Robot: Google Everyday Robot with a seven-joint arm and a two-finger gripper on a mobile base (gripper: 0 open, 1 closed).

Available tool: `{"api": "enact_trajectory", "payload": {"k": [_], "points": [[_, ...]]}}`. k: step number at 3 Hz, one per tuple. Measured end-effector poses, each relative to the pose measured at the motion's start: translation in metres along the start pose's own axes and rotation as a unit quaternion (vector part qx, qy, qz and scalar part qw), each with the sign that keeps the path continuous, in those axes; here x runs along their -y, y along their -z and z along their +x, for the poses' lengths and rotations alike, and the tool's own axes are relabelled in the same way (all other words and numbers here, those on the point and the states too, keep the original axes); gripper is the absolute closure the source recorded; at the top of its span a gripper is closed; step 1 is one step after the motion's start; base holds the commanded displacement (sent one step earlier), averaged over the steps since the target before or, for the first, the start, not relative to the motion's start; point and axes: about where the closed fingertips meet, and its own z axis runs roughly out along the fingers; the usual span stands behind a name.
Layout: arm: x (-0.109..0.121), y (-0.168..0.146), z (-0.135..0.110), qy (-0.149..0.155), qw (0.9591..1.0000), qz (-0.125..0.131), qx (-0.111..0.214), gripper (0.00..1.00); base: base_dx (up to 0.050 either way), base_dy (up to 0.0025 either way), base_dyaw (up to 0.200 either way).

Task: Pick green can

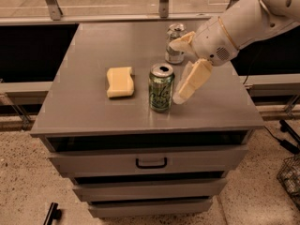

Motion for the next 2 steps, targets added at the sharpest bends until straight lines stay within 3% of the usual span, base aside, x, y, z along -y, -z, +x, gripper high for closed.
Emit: {"api": "enact_trajectory", "payload": {"k": [2], "points": [[-0.002,-0.031,-0.007,0.014,0.9988,-0.03,0.036,0.0,0.0,0.0,0.0]]}}
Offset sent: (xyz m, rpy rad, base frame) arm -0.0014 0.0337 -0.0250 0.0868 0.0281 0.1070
